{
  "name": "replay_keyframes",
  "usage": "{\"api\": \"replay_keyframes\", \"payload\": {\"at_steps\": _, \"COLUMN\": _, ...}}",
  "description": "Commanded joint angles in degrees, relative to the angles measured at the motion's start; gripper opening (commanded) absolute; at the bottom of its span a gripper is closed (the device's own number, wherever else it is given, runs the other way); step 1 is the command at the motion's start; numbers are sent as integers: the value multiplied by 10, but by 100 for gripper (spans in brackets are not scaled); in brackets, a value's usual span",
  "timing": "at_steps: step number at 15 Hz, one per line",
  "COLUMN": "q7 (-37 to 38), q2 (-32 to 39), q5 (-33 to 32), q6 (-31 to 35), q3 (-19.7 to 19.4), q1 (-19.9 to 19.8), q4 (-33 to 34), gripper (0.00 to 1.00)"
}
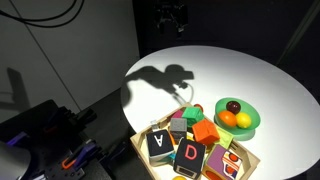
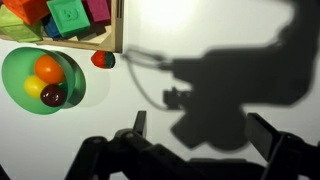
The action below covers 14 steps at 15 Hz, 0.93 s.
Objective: Put the toy plum in the bowl
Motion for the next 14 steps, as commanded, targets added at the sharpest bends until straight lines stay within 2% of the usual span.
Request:
{"api": "replay_keyframes", "payload": {"at_steps": 1, "q7": 15, "q2": -54, "q5": -11, "q6": 58, "q3": 2, "q1": 3, "q4": -68, "gripper": 100}}
{"api": "replay_keyframes", "payload": {"at_steps": 5, "q7": 18, "q2": -85, "q5": -19, "q6": 78, "q3": 4, "q1": 6, "q4": -105, "gripper": 100}}
{"api": "replay_keyframes", "payload": {"at_steps": 14, "q7": 9, "q2": -149, "q5": -17, "q6": 41, "q3": 19, "q1": 11, "q4": -146, "gripper": 100}}
